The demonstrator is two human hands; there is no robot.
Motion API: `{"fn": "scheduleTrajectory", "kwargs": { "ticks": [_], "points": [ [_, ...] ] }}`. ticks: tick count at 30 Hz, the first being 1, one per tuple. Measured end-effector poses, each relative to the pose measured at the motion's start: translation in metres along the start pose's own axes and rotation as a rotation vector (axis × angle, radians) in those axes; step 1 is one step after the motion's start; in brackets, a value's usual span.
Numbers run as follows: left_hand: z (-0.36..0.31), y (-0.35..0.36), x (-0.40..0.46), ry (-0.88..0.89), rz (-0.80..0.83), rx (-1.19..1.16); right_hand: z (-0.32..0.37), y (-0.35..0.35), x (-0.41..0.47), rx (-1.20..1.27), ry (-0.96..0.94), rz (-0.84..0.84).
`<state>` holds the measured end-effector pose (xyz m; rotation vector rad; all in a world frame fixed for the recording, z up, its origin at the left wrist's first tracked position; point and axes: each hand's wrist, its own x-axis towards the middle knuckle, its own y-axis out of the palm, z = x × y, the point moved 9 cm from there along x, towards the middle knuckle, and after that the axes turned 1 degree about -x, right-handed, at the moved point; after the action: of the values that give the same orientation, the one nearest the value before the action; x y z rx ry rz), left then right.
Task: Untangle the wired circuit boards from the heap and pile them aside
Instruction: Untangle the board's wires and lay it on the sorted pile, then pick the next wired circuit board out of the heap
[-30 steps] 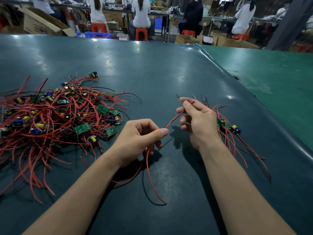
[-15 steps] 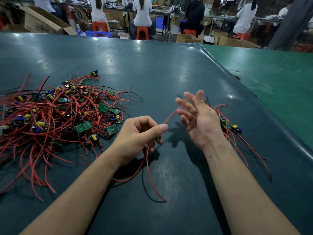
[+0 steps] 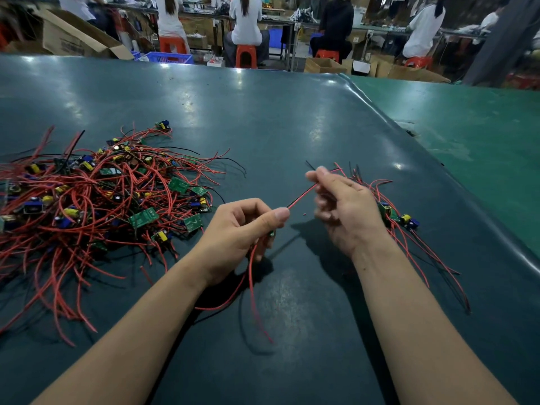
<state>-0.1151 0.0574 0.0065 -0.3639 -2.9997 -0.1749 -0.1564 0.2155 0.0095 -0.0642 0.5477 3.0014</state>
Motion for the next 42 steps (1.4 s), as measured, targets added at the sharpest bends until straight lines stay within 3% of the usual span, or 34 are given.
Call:
{"fn": "scheduleTrajectory", "kwargs": {
  "ticks": [3, 6, 11, 13, 17, 22, 31, 37, 40, 42],
  "points": [
    [0.003, 0.001, 0.002, -0.034, 0.044, -0.107, 0.004, -0.012, 0.001, 0.166, -0.040, -0.126],
    [0.004, -0.002, 0.004, -0.021, 0.043, -0.205, -0.004, -0.011, 0.000, 0.061, 0.039, -0.132],
    [0.002, -0.005, 0.005, 0.013, -0.028, -0.118, -0.035, 0.040, -0.025, -0.356, 0.266, 0.408],
    [0.002, -0.003, 0.004, 0.001, -0.010, -0.059, -0.036, 0.043, -0.029, -0.363, 0.251, 0.443],
    [0.002, 0.001, 0.003, -0.004, 0.034, 0.043, -0.023, 0.030, -0.022, -0.328, 0.184, 0.312],
    [0.000, -0.020, 0.007, 0.034, -0.125, -0.053, 0.011, 0.002, -0.008, -0.194, -0.054, -0.026],
    [-0.012, -0.058, 0.003, 0.154, -0.469, -0.057, 0.041, -0.035, -0.023, 0.143, -0.327, -0.420],
    [-0.012, -0.059, 0.000, 0.165, -0.513, -0.005, 0.014, -0.061, -0.035, 0.575, -0.193, -0.636],
    [-0.017, -0.056, -0.002, 0.193, -0.523, 0.117, -0.001, -0.064, -0.036, 0.593, -0.064, -0.663],
    [-0.028, -0.054, -0.009, 0.275, -0.554, 0.336, -0.004, -0.062, -0.035, 0.548, -0.035, -0.642]
  ]
}}
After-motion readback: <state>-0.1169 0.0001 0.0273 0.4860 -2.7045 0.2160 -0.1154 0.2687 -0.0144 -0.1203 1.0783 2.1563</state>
